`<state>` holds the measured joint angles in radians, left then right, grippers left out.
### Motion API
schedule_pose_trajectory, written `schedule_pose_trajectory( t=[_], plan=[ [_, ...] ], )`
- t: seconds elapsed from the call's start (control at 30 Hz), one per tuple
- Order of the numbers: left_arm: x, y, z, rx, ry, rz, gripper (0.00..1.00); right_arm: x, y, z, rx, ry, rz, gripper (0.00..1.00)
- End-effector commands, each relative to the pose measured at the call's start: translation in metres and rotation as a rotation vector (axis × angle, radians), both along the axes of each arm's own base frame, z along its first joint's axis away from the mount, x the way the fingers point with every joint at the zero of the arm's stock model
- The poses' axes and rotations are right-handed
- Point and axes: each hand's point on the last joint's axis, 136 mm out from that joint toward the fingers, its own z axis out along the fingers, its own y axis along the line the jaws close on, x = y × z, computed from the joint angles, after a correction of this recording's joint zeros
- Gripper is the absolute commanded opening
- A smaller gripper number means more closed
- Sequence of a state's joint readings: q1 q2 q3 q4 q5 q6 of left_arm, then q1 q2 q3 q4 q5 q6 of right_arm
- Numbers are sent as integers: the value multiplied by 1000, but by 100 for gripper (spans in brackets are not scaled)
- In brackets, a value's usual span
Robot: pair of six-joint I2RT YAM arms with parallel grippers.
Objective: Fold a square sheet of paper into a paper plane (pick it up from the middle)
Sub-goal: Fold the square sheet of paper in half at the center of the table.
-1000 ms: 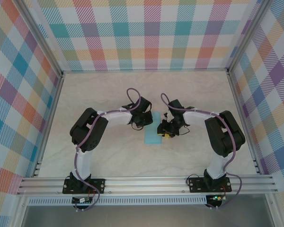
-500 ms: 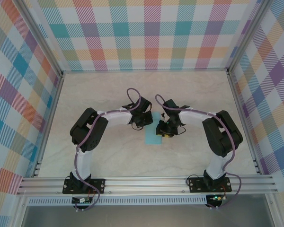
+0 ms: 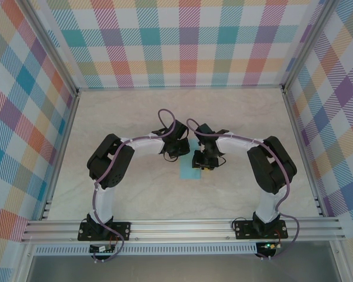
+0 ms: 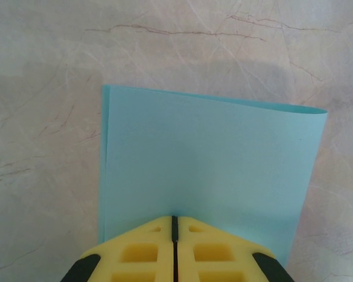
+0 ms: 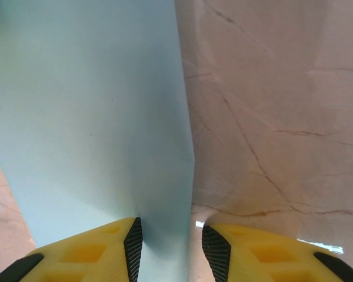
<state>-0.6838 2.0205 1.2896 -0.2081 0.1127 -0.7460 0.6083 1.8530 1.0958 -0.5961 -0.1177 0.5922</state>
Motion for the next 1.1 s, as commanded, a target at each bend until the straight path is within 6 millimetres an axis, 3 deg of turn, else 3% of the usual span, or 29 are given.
schedule_pose_trajectory(
  t=[0.0,0.27,0.57,0.77,1.07],
  plan=[
    [3,10,2,45,-3,8,8,-35,-43,-70,-246,116,0,40],
    [4,10,6,35,-13,13,8,-40,-47,-82,-280,139,-15,40],
    [0,0,33,-122,-49,28,9,-44,-49,-89,-287,153,-30,40],
    [-15,-13,24,-252,13,24,10,-45,-48,-90,-282,156,-36,39],
    [-29,12,-9,-135,62,66,9,-44,-45,-89,-265,155,-40,39]
  ],
)
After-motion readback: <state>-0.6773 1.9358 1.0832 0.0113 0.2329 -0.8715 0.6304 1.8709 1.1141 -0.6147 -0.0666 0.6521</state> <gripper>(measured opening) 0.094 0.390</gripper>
